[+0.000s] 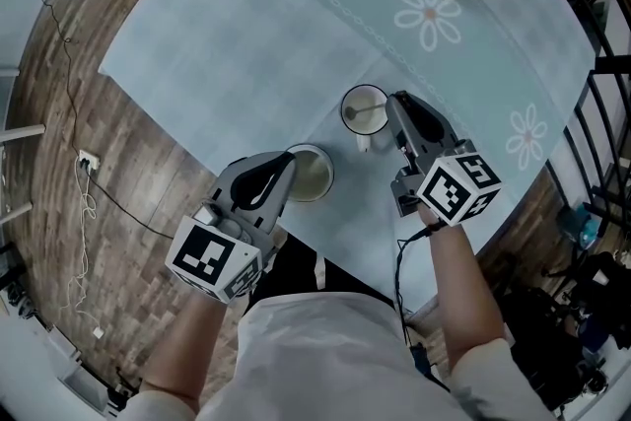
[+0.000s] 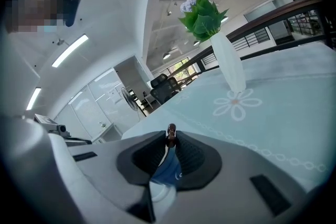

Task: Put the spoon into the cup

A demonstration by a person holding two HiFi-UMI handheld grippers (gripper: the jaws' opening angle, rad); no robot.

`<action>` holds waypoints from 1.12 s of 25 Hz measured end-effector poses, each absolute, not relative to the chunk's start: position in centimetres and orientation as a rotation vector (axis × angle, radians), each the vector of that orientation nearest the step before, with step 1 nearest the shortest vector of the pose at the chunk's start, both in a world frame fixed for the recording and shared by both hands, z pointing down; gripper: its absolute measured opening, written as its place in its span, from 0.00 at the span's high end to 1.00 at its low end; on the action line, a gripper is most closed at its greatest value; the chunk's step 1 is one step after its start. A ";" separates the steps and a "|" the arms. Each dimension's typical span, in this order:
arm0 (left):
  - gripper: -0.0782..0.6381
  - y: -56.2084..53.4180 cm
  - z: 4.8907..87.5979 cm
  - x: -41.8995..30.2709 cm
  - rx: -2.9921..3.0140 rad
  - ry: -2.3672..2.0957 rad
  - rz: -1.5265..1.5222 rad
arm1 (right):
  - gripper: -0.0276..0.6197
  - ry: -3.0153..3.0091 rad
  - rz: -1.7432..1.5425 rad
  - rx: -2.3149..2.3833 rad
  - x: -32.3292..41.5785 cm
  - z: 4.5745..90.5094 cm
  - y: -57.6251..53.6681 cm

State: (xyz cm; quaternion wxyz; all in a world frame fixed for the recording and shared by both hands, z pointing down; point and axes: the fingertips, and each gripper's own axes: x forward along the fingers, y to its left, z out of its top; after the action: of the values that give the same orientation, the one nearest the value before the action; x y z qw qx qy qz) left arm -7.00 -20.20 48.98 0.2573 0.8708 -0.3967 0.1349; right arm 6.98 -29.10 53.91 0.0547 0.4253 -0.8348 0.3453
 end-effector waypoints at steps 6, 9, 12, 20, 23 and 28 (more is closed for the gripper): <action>0.86 -20.0 48.1 -6.9 2.379 -1.083 0.365 | 0.78 -2.541 1.052 1.293 7.3 53.1 -28.8; 0.86 -19.9 47.2 -6.9 2.395 -1.085 0.356 | 0.76 -2.555 1.053 1.309 7.6 52.0 -28.6; 0.86 -19.9 46.2 -6.9 2.414 -1.088 0.347 | 0.73 -2.572 1.047 1.326 7.8 50.7 -28.4; 0.86 -19.6 42.7 -6.9 2.483 -1.094 0.316 | 0.73 -2.609 0.977 1.388 8.7 46.5 -27.4; 0.86 -19.4 41.1 -6.9 2.510 -1.098 0.299 | 0.73 -2.628 0.943 1.401 9.0 44.5 -26.6; 0.86 -18.8 38.6 -6.8 2.548 -1.100 0.269 | 0.73 -2.681 0.882 1.374 8.9 41.1 -25.0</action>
State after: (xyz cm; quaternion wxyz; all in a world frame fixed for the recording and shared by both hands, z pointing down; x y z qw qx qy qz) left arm -6.83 -18.78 38.62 0.1757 0.8997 -0.3883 0.0949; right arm 8.88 -24.96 41.15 0.0012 0.4377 -0.8541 0.2811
